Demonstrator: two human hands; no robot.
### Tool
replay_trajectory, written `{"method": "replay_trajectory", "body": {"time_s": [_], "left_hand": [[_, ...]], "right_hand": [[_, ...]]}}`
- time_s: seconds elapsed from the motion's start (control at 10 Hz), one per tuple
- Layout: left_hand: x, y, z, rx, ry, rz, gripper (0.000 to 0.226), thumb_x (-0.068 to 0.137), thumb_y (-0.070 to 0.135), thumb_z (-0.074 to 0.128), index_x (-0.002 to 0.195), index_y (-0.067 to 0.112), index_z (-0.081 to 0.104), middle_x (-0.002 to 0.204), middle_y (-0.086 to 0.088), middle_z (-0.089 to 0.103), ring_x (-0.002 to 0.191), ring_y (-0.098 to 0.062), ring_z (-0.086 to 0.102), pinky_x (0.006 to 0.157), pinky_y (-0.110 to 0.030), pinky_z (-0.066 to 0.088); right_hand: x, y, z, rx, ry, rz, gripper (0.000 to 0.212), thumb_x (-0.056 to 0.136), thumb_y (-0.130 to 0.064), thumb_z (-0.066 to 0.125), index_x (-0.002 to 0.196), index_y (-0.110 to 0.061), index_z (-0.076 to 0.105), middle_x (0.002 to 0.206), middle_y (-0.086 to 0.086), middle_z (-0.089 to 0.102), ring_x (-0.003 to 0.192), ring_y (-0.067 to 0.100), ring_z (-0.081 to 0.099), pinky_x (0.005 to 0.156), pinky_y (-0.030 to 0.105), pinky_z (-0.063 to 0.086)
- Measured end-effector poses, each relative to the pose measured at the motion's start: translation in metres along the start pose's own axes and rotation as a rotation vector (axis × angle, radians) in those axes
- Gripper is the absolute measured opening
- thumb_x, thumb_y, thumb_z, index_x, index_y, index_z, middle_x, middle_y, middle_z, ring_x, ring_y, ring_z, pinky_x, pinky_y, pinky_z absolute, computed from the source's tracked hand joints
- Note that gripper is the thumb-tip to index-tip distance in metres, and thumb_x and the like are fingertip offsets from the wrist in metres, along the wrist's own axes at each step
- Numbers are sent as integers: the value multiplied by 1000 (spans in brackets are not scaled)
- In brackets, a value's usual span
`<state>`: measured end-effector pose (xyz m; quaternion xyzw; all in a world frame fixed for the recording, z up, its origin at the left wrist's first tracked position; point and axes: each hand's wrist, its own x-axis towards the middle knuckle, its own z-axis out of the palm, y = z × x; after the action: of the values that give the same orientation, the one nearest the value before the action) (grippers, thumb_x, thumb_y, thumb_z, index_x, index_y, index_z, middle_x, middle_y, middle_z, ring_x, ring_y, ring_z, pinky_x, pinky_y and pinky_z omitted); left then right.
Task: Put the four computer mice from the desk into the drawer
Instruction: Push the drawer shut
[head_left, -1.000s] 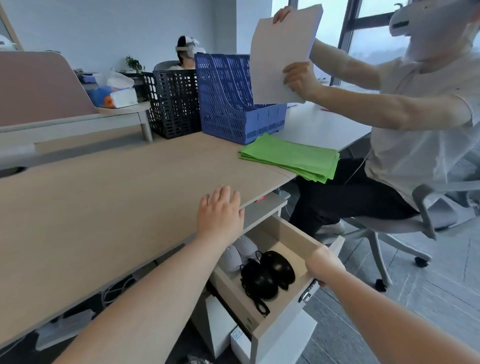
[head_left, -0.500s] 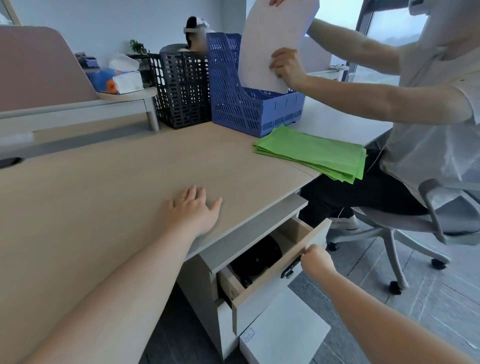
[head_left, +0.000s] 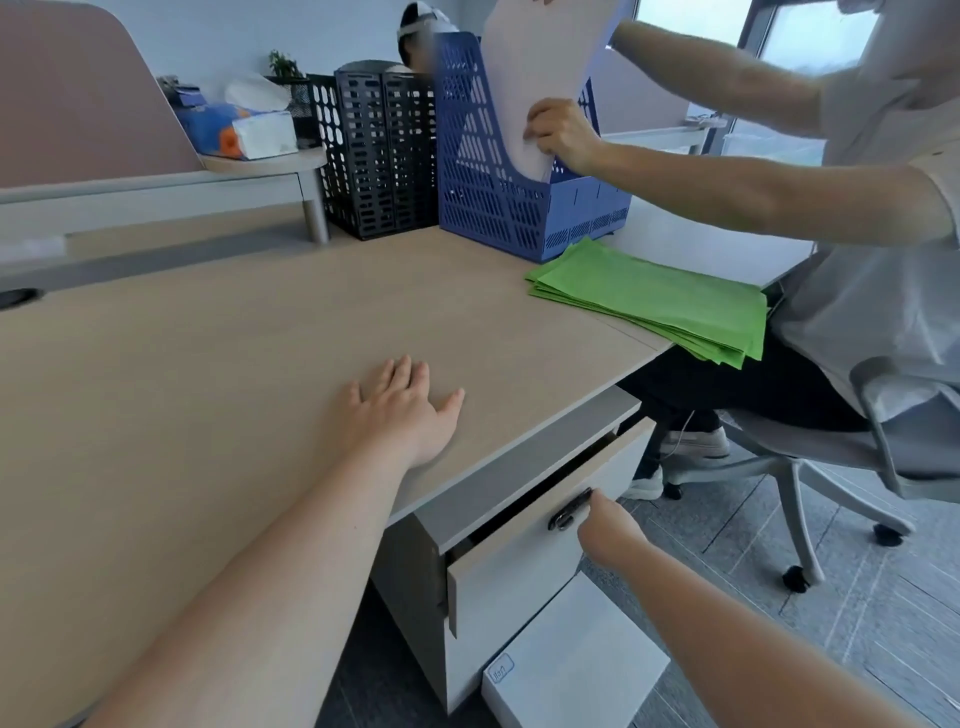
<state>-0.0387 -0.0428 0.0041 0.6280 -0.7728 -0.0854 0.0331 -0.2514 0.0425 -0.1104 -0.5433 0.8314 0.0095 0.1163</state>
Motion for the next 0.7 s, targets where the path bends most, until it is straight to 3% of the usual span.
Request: {"method": "replay_trajectory", "body": {"time_s": [0.1,0.2,0.3,0.4,0.5,0.7], "left_hand": [[0,0,0,3,1,-1,73,94,64,16,154,23,8,164,6,-2,150,-12,-4,121,-48,2],[0,0,0,5,3,0,73,94,64,15,154,24,8,164,6,-2,150,-12,-4,121,-48,3],[1,0,0,4,8,2,73,94,63,16,154,24,8,164,6,-2,150,-12,-4,121,-49,3],[2,0,1,6,8,1,73,94,63,15,154,24,8,164,6,-1,150,-12,-3,121,-49,3],[2,0,2,7,15,-5,73,93,63,16,154,23,9,164,5,-1,150,-12,-3,120,-49,3],[0,2,1,10,12,-5,72,94,63,16,154,23,8,164,6,-1,150,-12,-3,121,-49,3]], "right_hand": [[2,-5,10,-359,-243,-45,45,95,0,47,56,-12,28,59,-2,21,55,11,15,65,30,23],[8,-21,-1,-306,-231,21,48,88,-26,58,55,-20,24,56,-6,10,51,9,6,49,23,3],[16,-18,5,-170,-198,-41,46,97,-12,46,55,-17,27,58,-5,21,51,10,14,49,22,13],[17,-22,-11,-157,-317,-109,46,99,0,34,56,-13,29,72,0,40,54,11,23,67,26,32],[20,-29,-15,-277,-326,-96,46,100,-1,35,55,-13,32,64,0,34,53,11,26,56,23,32],[22,-29,-20,-155,-329,-88,33,100,-2,35,69,-10,46,63,1,27,53,12,24,49,20,24]]}}
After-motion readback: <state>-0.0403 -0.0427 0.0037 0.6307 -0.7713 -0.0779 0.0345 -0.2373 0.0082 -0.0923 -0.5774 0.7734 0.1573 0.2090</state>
